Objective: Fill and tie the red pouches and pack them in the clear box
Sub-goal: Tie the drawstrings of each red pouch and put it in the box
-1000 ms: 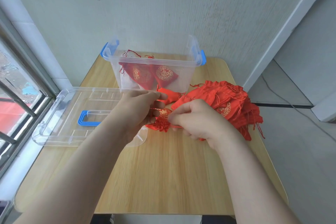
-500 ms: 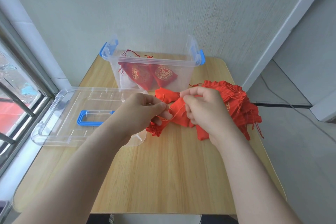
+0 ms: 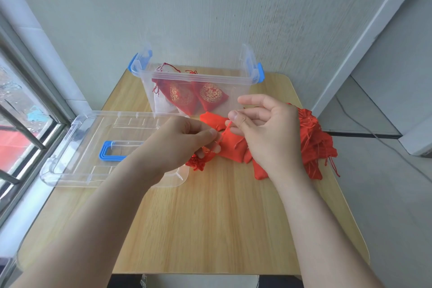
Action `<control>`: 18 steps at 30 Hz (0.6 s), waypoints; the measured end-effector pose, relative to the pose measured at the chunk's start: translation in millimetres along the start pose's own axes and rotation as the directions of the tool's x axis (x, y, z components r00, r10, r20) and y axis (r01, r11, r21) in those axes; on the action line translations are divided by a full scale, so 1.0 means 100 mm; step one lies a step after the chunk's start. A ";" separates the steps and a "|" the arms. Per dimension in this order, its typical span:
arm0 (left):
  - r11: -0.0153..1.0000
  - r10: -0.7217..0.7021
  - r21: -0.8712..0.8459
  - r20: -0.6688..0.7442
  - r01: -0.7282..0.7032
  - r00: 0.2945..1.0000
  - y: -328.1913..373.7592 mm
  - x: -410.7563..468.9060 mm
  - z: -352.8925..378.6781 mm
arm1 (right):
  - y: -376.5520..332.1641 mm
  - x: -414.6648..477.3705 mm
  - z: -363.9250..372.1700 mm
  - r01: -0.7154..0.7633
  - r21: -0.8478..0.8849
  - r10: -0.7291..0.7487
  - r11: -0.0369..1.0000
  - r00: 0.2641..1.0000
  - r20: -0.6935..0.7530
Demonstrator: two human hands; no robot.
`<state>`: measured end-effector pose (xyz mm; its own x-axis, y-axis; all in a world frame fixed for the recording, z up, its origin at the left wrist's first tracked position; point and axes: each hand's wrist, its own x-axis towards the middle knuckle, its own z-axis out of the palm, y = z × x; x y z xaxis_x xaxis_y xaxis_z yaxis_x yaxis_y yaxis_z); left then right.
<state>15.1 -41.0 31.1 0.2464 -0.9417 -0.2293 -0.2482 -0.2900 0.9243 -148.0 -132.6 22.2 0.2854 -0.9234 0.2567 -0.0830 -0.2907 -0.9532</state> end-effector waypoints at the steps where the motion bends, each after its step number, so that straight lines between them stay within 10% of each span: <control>1: 1.000 0.005 0.007 0.008 -0.005 1.000 0.00 -0.01 0.00 | 0.00 0.00 0.01 -0.003 0.017 0.003 1.000 0.999 0.039; 18: 0.999 0.039 0.027 0.150 -0.043 0.988 -0.03 0.01 -0.07 | -0.02 -0.04 0.03 -0.040 -0.014 0.042 0.999 0.944 0.327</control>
<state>23.0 -39.9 30.8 0.0936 -0.9671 -0.2366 -0.2842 -0.2537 0.9246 -145.8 -127.8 23.0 0.5783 -0.8020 0.1498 -0.1074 -0.2568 -0.9605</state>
